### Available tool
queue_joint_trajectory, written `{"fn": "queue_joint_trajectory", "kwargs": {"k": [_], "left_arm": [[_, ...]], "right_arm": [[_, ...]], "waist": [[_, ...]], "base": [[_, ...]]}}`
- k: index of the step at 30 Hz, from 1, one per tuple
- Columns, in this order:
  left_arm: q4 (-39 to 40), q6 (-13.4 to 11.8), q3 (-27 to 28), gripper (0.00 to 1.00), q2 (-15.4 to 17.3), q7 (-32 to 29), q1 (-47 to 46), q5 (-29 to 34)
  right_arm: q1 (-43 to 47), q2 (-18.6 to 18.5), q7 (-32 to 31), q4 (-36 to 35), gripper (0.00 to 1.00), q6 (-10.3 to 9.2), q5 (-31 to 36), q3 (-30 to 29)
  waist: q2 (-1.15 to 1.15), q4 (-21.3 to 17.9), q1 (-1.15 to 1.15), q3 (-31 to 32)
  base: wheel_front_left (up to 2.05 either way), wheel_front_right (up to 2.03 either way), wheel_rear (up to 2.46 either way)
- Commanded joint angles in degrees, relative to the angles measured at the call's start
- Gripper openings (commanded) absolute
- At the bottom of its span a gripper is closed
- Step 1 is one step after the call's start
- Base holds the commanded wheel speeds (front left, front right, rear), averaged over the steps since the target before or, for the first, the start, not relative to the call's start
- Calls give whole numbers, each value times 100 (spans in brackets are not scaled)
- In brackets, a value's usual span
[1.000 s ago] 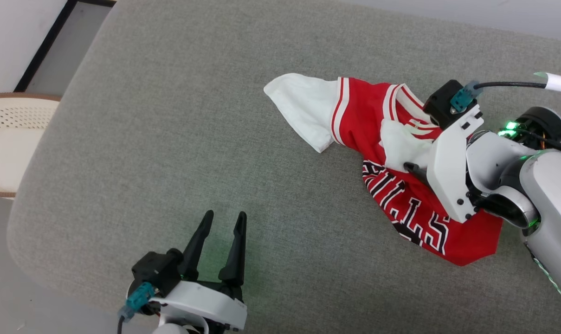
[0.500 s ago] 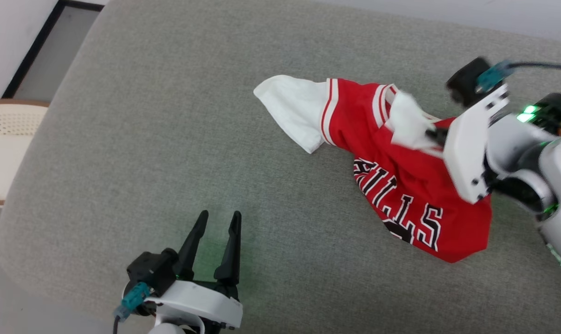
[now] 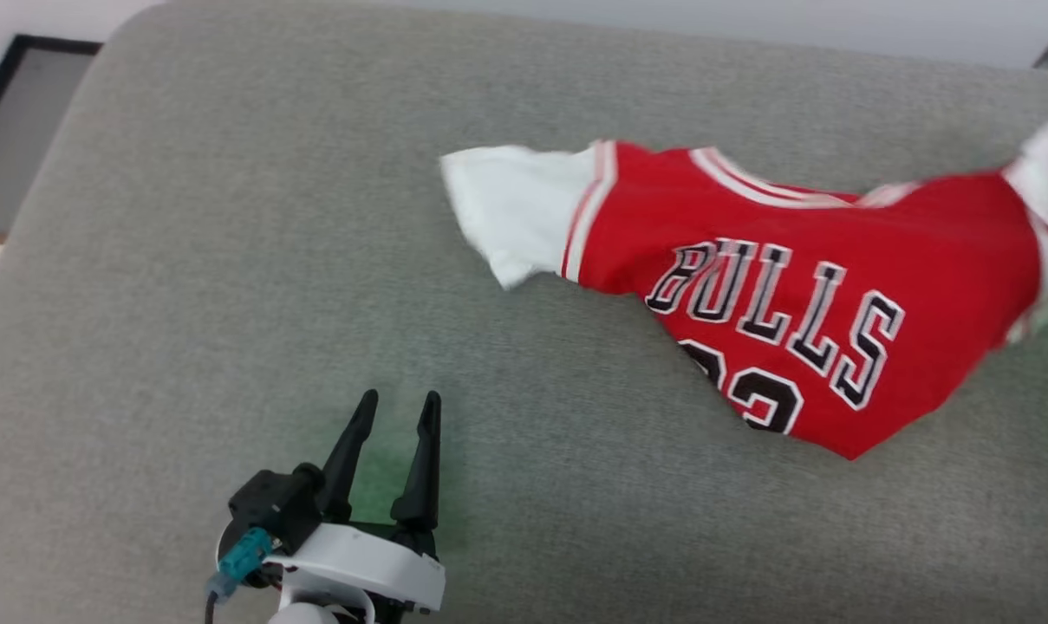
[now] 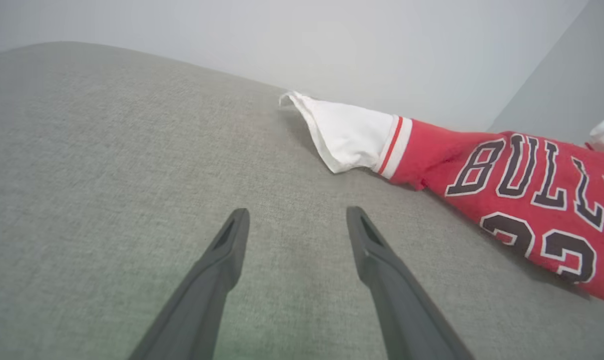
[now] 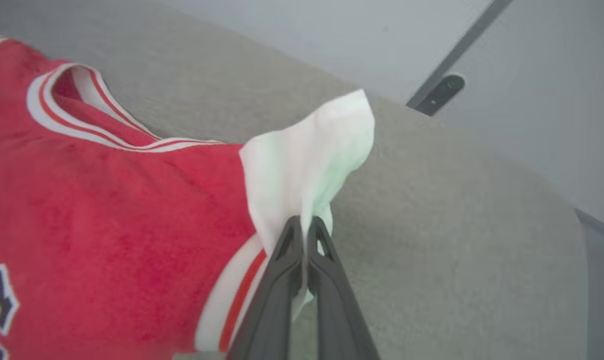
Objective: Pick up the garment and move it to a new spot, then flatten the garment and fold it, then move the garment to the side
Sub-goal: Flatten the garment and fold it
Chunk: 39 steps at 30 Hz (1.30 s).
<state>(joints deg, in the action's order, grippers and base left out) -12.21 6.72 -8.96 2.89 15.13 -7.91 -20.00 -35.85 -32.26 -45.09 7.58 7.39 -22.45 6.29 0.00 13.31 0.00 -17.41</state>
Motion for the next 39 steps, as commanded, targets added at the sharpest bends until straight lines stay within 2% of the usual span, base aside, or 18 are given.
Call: {"fn": "queue_joint_trajectory", "kwargs": {"k": [1,6,9,15,16,18,19,25,30,34,39], "left_arm": [[7,26,-6,100,-1,1,-19,39],[16,38,-35,100,1,1,-88,54],[6,43,-46,100,1,1,-131,91],[-31,66,-39,100,1,1,-215,140],[-35,67,-33,100,1,1,-225,135],[-55,73,-21,100,1,1,-229,155],[-66,76,-9,100,1,1,-227,157],[-73,86,140,100,1,1,-193,280],[-18,85,204,100,168,1,-297,242],[-34,83,232,100,514,1,-523,38],[-201,83,76,100,1185,-184,-1147,-249]], "right_arm": [[204,47,-24,-40,0,21,115,-176],[844,501,104,-101,0,21,567,-1141],[988,777,248,-56,0,21,848,-1473],[884,1089,519,179,0,21,1334,-1689],[849,1109,558,219,7,21,1393,-1701],[820,1153,632,309,48,21,1464,-1722],[805,1175,698,337,100,21,1498,-1754],[904,1272,1143,310,100,21,1375,-1730],[1221,1390,1841,-226,100,19,973,-1435],[1619,1579,2358,-841,100,14,763,-1040],[2172,1903,2674,-1543,100,13,677,-655]], "waist": [[0,-136,0,-37],[0,-217,0,-131],[0,-230,0,-197],[0,-218,0,-292],[0,-216,0,-299],[0,-214,0,-295],[0,-217,0,-284],[0,-326,0,-98],[0,-504,0,90],[0,-749,0,198],[0,-1034,0,255]], "base": [[0,0,0],[0,0,0],[0,0,0],[0,0,0],[0,0,0],[0,0,0],[0,0,0],[0,0,0],[0,0,0],[0,0,0],[0,0,0]]}}
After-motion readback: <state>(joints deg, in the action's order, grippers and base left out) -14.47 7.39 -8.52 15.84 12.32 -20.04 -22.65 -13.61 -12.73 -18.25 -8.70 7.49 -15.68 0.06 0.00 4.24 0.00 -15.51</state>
